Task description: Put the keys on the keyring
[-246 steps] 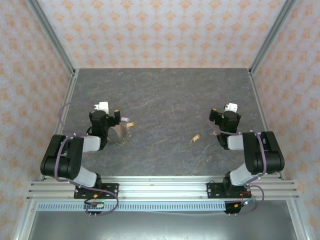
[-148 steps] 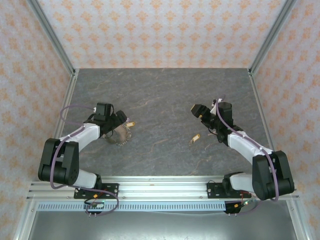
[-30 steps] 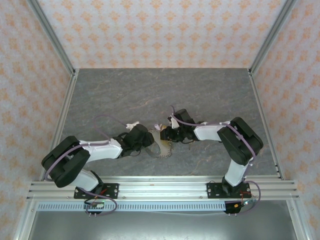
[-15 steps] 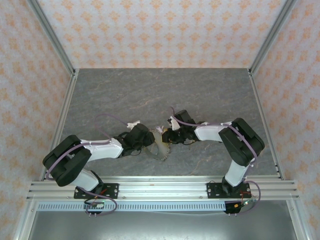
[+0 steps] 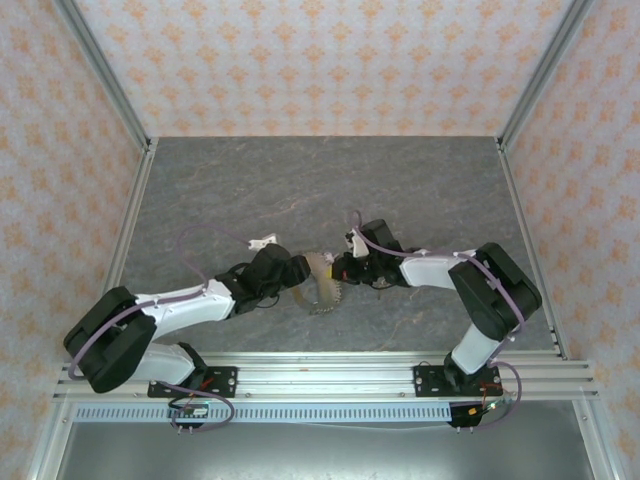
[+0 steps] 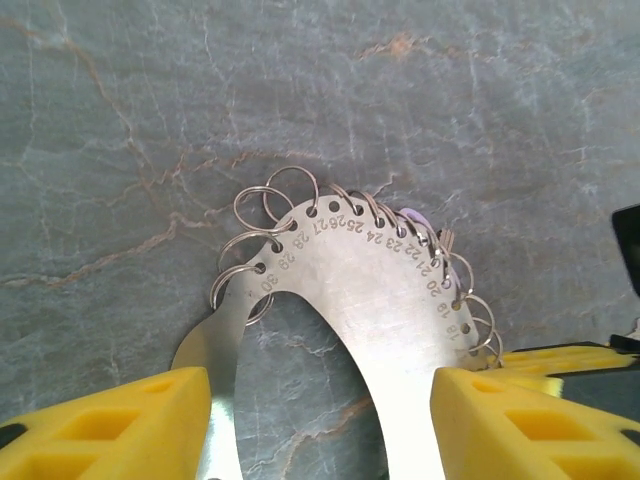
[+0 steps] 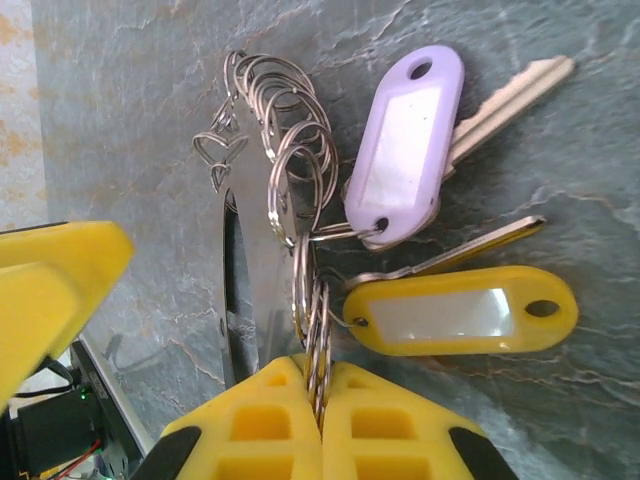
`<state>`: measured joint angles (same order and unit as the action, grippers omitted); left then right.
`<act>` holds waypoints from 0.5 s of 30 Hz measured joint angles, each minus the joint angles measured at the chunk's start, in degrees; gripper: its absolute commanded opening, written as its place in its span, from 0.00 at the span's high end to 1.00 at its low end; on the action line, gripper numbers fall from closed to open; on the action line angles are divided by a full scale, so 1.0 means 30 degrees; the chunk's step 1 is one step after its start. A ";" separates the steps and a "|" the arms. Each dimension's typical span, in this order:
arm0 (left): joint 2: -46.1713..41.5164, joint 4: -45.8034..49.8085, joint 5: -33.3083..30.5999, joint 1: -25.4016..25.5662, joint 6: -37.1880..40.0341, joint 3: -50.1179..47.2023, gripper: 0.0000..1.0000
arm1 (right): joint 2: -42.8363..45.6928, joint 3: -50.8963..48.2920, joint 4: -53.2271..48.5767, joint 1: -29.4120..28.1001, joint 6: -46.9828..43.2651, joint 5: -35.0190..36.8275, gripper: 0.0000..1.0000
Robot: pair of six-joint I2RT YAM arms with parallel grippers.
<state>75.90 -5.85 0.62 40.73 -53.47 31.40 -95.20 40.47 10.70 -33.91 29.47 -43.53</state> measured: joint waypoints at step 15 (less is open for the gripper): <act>-0.0860 -0.0357 0.1552 -0.1923 0.0058 -0.0372 0.10 | 0.3628 -0.2310 0.4022 0.0539 0.3920 0.2812 0.98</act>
<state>73.32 -6.92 5.28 34.96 -53.30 30.28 -84.31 33.54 22.76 -32.29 41.23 -35.09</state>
